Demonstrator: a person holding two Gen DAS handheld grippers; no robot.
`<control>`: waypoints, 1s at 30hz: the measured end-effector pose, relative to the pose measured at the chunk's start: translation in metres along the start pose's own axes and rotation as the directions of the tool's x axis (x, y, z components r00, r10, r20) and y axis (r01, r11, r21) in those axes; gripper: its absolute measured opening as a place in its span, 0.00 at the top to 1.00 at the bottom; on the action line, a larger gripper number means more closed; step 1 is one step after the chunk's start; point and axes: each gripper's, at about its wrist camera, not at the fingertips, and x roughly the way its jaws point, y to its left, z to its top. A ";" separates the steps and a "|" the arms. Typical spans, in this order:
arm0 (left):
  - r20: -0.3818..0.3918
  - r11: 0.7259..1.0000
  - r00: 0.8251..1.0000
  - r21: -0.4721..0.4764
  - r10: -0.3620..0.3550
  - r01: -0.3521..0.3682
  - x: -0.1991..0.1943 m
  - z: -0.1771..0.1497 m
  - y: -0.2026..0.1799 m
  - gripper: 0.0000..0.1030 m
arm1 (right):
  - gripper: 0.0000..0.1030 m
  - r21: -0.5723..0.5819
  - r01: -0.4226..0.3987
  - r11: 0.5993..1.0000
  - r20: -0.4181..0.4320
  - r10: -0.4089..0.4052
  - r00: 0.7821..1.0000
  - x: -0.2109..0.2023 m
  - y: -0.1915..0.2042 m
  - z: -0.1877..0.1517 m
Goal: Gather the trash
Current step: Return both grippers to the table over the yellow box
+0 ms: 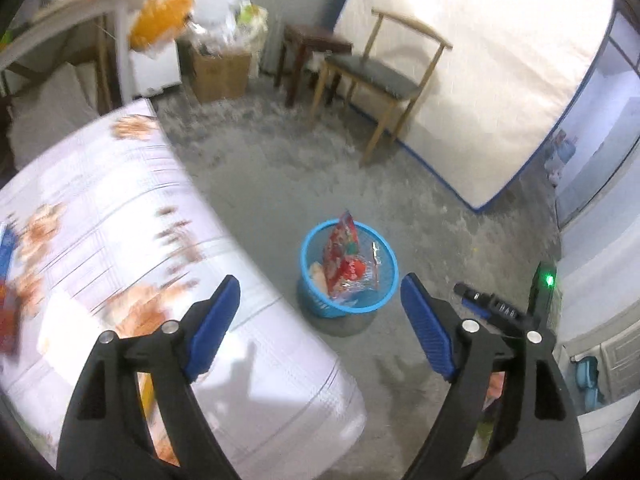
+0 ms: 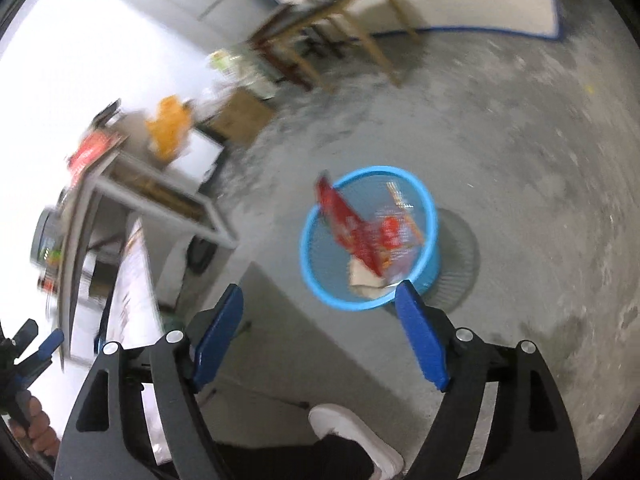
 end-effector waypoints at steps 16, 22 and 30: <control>0.141 0.949 0.957 -0.230 0.252 -0.215 -0.115 -0.162 0.122 0.22 | 0.11 -0.556 -0.311 0.771 -0.287 0.173 0.942 0.023 0.280 -0.093; 0.182 0.939 0.947 -0.273 0.265 -0.211 -0.125 -0.182 0.140 0.22 | 0.11 -0.710 -0.337 0.618 -0.361 0.091 0.928 0.067 0.359 -0.145; 0.242 0.945 0.933 -0.256 0.267 -0.204 -0.132 -0.196 0.150 0.22 | 0.11 -0.831 -0.265 0.489 -0.328 -0.046 0.944 0.114 0.406 -0.174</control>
